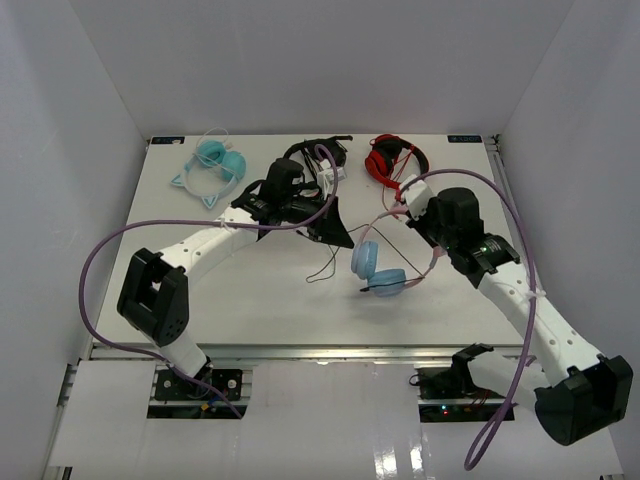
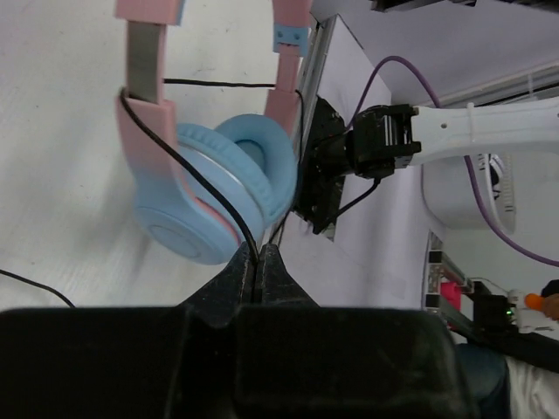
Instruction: Wrap the headphones
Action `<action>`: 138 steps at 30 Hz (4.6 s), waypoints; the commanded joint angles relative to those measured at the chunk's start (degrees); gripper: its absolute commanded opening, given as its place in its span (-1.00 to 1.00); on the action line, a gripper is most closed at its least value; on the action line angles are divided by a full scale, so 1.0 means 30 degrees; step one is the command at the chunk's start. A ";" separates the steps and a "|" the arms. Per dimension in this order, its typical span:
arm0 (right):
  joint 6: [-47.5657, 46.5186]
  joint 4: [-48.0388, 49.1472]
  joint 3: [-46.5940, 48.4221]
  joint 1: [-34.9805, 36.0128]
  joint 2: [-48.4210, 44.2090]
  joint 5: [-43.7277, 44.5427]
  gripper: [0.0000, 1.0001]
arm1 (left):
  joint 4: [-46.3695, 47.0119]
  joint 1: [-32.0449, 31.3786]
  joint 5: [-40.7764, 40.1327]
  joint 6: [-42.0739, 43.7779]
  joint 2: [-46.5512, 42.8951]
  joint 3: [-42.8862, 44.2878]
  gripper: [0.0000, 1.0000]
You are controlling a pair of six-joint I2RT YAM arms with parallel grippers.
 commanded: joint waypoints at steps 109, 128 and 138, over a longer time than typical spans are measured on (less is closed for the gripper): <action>0.6097 0.4323 0.3133 0.2838 0.4704 0.5659 -0.85 | 1.2961 -0.0271 -0.5046 -1.4568 -0.1917 -0.3720 -1.00; 1.3702 0.4969 0.2123 -0.0128 0.8817 -0.0223 -0.85 | 0.8349 -0.0265 -1.0387 -1.2217 0.3128 -0.1206 -0.97; 1.4787 0.4952 0.3569 -0.0779 1.2730 -0.2928 -0.85 | 0.6152 0.0250 -1.0867 -1.0157 0.5180 0.0889 -0.13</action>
